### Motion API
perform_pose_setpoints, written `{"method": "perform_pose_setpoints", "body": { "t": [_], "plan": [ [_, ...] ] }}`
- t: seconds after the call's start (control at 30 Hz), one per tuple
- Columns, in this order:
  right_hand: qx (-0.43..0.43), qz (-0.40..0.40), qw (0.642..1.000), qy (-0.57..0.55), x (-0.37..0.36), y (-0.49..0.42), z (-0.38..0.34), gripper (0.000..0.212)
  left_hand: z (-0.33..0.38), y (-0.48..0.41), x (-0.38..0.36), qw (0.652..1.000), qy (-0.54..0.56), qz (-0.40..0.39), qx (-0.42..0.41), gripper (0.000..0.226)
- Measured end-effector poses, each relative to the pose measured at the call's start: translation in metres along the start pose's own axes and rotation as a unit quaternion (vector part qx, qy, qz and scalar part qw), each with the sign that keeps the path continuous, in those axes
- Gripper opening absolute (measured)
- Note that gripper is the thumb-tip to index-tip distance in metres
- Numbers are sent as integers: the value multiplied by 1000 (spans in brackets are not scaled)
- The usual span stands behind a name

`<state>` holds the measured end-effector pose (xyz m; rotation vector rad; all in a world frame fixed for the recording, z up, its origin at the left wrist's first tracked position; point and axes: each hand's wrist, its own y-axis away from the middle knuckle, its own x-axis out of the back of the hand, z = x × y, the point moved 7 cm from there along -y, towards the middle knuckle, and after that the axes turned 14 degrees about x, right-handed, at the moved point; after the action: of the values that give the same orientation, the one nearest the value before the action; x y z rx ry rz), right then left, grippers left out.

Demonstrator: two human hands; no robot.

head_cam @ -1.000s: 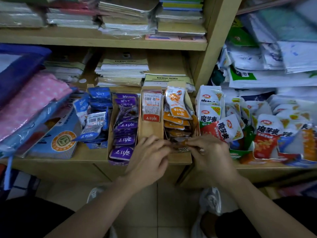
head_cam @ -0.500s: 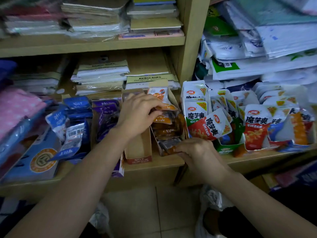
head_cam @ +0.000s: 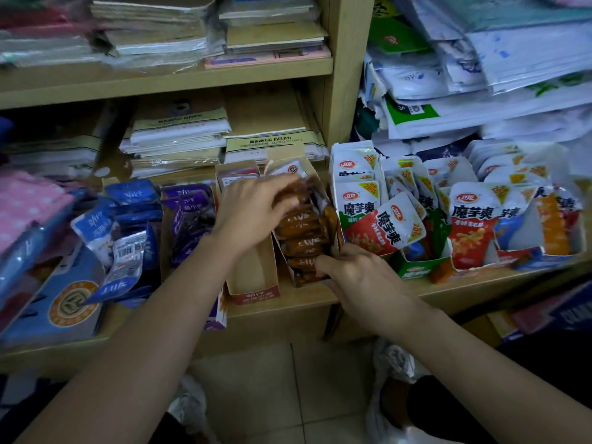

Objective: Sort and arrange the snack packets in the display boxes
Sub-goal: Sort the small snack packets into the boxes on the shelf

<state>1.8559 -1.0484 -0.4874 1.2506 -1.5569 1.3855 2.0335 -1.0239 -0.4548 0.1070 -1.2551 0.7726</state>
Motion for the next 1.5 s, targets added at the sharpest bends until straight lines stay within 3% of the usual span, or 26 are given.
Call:
{"method": "perform_pose_setpoints", "body": {
  "t": [0.13,0.23,0.3,0.43,0.6,0.7,0.8,0.9,0.97,1.07,1.13,1.27,1.37,1.43,1.5],
  "plan": [
    [3,-1,1000,14,-5,5,0,37,-5,-8,1,999,18,13,40,44],
    [-1,-3,1000,13,-12,13,-1,42,5,-1,-25,989,-89,-116,-14,80],
    [-5,3,1000,12,-15,17,-1,42,7,3,-33,980,-132,-148,-24,98],
    [3,19,1000,4,-16,18,0,42,0,-6,-12,997,-63,-32,11,64],
    [6,26,1000,-6,-20,20,3,44,-9,-7,-8,997,-35,-16,62,62],
    [-5,52,999,-12,-18,21,5,37,0,-1,-13,998,-30,-53,15,63],
    [-9,130,991,21,-8,20,0,29,2,15,-23,989,-31,-146,-22,76],
    [8,189,977,100,2,14,-4,17,-6,32,-9,979,61,-196,-6,82],
    [12,188,975,118,0,9,-5,16,-17,38,16,987,97,-126,16,70],
    [29,122,988,89,-18,3,-10,25,-39,48,47,995,82,-12,58,48],
    [31,101,993,51,-24,-1,-12,30,-44,58,54,995,87,8,54,40],
    [41,104,993,-28,-21,-5,-14,32,-27,82,34,992,82,-97,3,38],
    [17,105,992,-69,-11,7,-11,37,-10,101,9,982,43,-180,-37,51],
    [-19,131,990,-47,7,17,-6,33,-5,106,-4,980,-27,-188,-54,59],
    [-63,188,980,-20,30,30,5,24,-3,104,-4,987,-51,-143,-52,55]
  ]
}}
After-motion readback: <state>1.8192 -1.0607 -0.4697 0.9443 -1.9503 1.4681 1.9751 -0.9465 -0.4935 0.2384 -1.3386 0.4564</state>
